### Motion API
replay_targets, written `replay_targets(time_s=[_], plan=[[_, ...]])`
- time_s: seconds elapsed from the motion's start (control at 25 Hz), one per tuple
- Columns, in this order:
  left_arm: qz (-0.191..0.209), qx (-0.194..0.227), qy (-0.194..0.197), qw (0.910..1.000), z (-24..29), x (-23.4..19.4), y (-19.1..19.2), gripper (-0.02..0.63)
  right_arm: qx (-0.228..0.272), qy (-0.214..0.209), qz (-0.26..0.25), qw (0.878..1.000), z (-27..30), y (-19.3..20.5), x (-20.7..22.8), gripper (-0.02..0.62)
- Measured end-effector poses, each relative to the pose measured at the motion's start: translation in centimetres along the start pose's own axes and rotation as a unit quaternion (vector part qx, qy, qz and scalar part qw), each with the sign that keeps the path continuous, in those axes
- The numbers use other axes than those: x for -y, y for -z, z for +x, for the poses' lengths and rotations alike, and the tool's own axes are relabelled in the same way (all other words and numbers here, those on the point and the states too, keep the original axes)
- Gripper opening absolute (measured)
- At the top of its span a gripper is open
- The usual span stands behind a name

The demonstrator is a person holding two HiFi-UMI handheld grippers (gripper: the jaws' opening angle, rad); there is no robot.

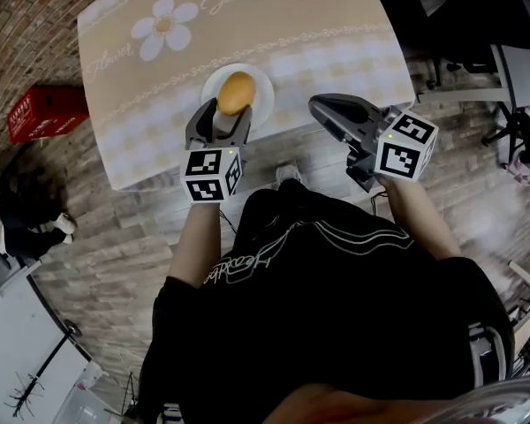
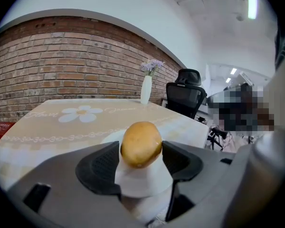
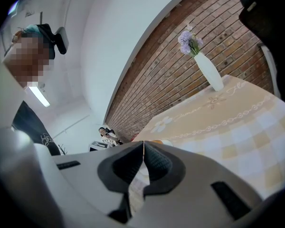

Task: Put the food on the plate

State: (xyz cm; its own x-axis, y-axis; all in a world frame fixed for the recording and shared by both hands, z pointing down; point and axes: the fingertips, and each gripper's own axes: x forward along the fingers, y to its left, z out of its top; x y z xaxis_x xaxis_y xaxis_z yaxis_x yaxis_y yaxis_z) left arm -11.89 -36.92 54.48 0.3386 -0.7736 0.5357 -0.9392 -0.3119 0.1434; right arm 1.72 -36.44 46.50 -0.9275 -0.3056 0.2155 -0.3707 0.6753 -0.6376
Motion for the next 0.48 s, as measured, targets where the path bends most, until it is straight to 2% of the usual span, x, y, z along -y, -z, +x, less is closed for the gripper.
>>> replay_targets(time_s=[0.28, 0.48], plan=[[-0.019, 0.005, 0.009, 0.9998, -0.7, 0.0, 0.2, 0.314, 0.002, -0.002, -0.004, 1.0, 0.1, -0.6, -0.9, -0.003], [-0.05, 0.028, 0.016, 0.9982, -3.0, -0.1, -1.8, 0.318, 0.013, 0.0, -0.018, 1.0, -0.1, -1.8, -2.3, -0.003]])
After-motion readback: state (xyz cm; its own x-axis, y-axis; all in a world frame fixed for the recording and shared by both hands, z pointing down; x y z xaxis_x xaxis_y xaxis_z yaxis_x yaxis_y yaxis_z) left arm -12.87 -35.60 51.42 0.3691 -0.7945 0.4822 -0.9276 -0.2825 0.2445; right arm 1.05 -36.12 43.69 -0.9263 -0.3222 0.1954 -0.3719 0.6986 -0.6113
